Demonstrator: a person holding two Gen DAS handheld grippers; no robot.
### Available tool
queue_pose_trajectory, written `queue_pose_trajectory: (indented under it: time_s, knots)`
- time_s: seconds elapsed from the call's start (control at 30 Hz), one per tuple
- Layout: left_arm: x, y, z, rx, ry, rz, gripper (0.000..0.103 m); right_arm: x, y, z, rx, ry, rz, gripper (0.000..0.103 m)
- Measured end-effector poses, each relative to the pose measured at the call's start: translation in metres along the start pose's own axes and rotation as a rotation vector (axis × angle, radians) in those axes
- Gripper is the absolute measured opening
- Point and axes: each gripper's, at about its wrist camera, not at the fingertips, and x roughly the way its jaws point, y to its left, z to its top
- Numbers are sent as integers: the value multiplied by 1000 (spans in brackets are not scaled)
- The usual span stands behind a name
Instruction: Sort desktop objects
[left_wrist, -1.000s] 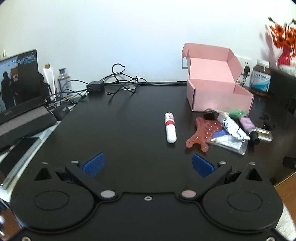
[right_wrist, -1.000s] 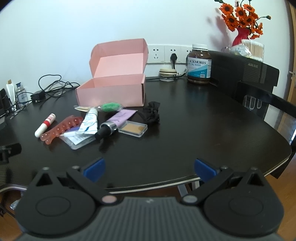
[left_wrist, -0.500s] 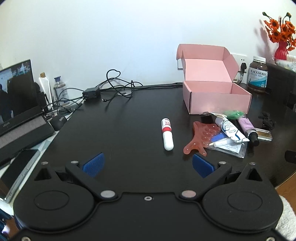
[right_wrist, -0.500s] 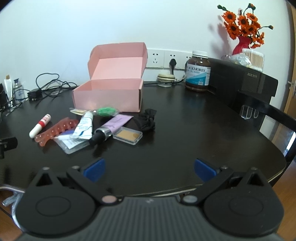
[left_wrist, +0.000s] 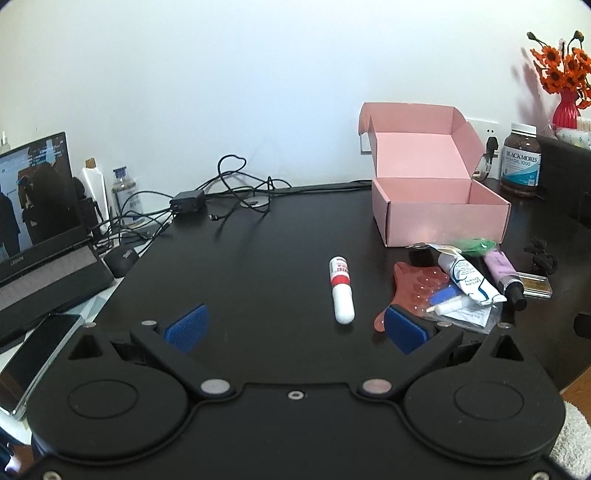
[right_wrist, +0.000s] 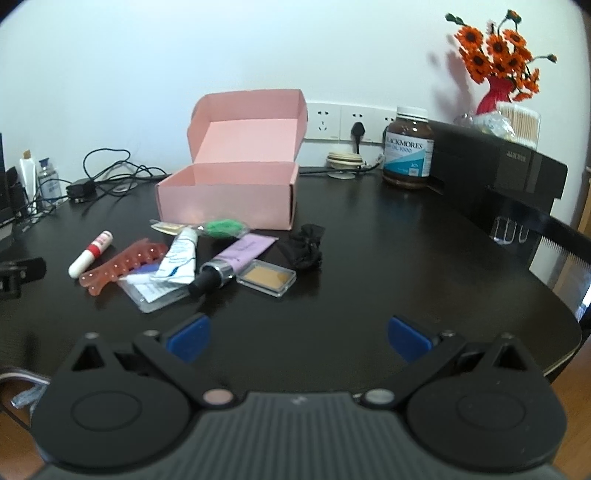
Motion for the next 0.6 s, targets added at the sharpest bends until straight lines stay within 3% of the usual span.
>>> queue_pose_trajectory:
  time_s: [0.37, 0.6]
  knots:
    - [4, 4, 6, 26, -18, -27, 103, 9, -3, 6, -14, 14, 15, 102]
    - [18, -6, 11, 111, -34, 54, 103, 17, -2, 11, -39, 31, 50, 102]
